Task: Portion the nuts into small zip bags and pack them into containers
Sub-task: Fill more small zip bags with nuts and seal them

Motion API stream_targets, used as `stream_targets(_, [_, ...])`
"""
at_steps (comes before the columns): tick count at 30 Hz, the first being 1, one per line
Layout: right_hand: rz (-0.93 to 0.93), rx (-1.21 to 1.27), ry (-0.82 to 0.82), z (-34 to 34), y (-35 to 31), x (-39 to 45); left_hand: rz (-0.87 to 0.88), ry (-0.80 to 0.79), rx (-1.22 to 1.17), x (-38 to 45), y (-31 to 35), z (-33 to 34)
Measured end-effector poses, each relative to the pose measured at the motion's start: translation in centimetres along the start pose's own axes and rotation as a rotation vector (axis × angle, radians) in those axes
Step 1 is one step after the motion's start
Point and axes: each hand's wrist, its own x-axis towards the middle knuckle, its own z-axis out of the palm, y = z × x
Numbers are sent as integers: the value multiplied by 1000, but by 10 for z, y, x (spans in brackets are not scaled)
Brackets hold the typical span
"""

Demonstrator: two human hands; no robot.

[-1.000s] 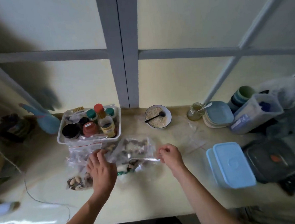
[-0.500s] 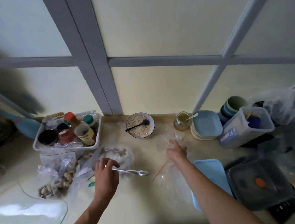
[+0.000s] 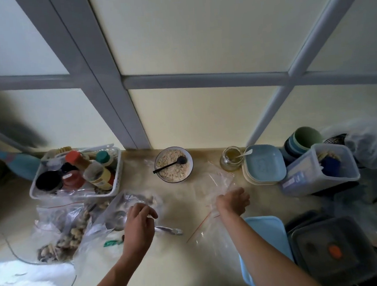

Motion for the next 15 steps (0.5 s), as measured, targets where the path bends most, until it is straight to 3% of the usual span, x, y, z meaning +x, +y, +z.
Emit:
stream_targets(9, [106,-94,64,4,-1,4,10,8,-27,3,14,2])
stream_targets(15, [-26,62,167,-16,-4,-15,50,22,-47,-4,11,-4])
